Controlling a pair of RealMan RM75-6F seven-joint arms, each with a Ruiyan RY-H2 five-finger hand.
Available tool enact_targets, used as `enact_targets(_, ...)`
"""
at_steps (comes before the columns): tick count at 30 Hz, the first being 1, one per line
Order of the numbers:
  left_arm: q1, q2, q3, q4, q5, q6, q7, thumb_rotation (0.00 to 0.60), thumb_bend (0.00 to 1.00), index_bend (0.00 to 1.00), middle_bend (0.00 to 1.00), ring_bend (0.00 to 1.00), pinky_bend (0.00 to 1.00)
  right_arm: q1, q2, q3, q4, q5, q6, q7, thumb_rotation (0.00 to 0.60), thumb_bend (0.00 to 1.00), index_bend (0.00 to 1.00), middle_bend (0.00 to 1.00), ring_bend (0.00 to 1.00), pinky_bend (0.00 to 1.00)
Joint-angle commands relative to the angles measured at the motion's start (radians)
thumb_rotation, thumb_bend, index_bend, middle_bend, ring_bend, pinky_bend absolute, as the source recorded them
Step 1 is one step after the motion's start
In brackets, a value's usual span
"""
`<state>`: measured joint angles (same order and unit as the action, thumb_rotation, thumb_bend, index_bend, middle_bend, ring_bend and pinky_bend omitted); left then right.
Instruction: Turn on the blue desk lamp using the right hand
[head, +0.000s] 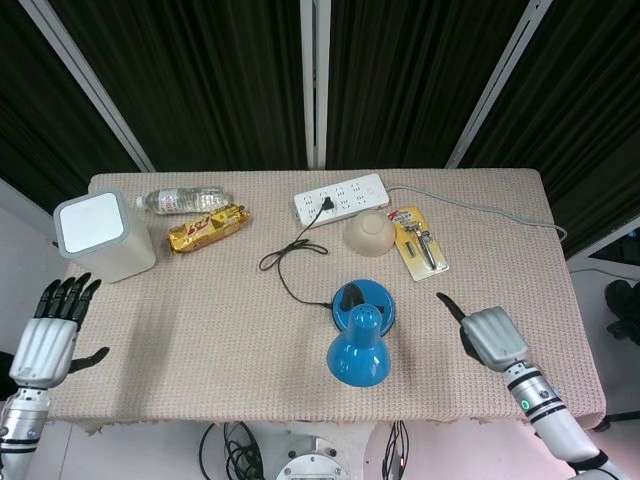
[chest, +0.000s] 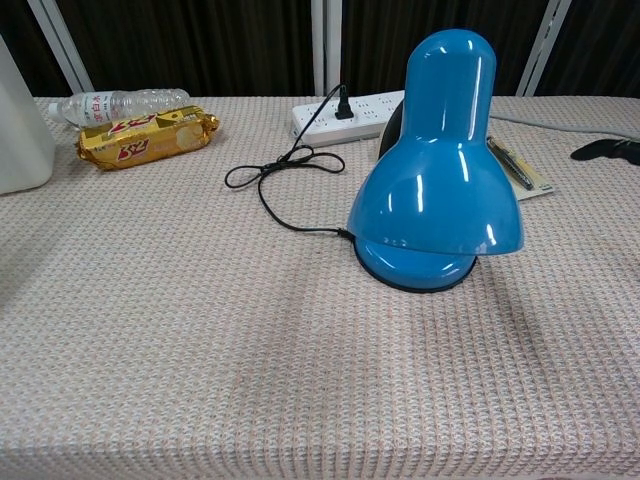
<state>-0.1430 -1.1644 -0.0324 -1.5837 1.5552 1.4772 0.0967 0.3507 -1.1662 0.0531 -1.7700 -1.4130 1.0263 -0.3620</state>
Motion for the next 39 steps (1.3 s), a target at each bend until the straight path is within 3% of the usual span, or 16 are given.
enact_targets(1,-0.001,-0.001,0.000,0.001,-0.002,-0.002,0.000,0.600,0.10,0.00,0.00,0.00,0.00,0.029,-0.036,-0.006,-0.007,0.039,-0.044,-0.040,0.600,0.83,0.00,0.87,0.80,0.84)
enact_targets(15,-0.001,-0.002,0.000,0.006,-0.006,-0.004,-0.004,0.600,0.10,0.00,0.00,0.00,0.00,0.134,-0.131,0.004,0.002,0.179,-0.143,-0.136,0.600,0.83,0.00,0.87,0.80,0.84)
enact_targets(39,-0.001,0.000,-0.002,0.011,-0.006,0.000,-0.019,0.600,0.10,0.00,0.00,0.00,0.00,0.230,-0.206,-0.022,0.052,0.294,-0.173,-0.167,0.600,0.83,0.00,0.87,0.80,0.84)
